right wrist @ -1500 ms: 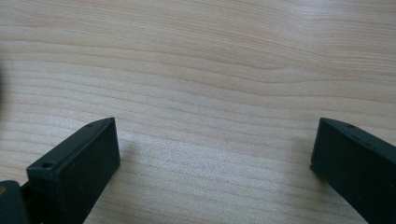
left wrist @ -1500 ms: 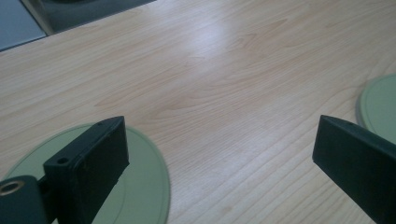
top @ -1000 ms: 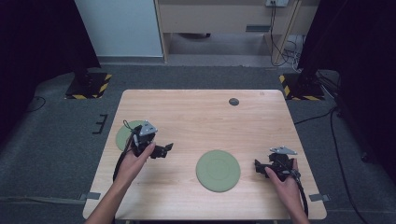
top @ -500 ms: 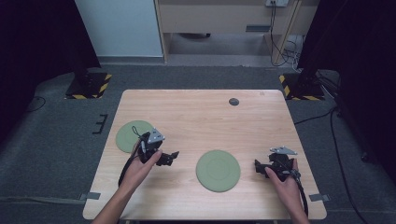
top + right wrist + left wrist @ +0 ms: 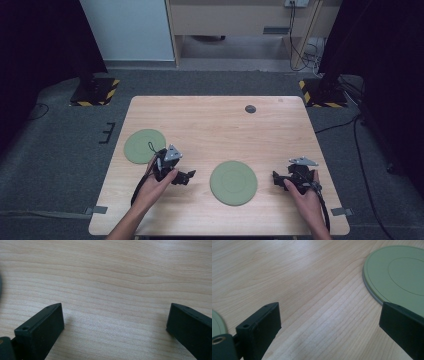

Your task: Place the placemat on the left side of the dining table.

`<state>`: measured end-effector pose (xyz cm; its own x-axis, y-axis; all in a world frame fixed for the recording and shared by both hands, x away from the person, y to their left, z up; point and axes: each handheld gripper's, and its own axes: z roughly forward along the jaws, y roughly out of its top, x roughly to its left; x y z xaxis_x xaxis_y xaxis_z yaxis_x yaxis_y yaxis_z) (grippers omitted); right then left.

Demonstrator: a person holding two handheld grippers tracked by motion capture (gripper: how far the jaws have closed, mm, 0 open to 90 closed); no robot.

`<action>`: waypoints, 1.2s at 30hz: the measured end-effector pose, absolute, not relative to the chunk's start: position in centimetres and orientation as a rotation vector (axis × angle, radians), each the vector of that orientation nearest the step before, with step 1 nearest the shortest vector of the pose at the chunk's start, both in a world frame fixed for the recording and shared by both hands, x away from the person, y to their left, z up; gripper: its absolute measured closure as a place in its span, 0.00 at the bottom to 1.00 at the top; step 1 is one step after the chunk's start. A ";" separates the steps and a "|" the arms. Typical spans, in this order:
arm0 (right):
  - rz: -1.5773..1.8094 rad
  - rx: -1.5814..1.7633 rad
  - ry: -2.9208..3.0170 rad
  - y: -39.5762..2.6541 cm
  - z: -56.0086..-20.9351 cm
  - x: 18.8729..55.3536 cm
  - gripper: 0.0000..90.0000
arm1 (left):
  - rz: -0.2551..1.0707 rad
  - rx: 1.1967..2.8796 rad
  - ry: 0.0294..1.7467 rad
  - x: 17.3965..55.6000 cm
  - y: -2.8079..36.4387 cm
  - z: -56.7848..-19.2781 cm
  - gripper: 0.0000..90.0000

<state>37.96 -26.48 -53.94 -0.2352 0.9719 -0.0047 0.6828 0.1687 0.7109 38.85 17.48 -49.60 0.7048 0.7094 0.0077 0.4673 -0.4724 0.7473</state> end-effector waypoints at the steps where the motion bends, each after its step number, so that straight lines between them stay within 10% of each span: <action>1: 0.825 1.561 1.986 -26.5 -53.9 38.0 0.02 | 0.408 2.156 0.893 38.8 17.4 -49.7 0.04; 36: 0.825 1.562 1.987 -26.5 -53.9 37.9 0.02 | 0.410 2.143 0.956 41.2 14.8 -53.4 0.04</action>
<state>37.94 -26.47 -53.93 -0.2347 0.9721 -0.0033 0.6838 0.1675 0.7102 41.22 14.80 -53.39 0.6712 0.7412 -0.0093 0.5042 -0.4473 0.7387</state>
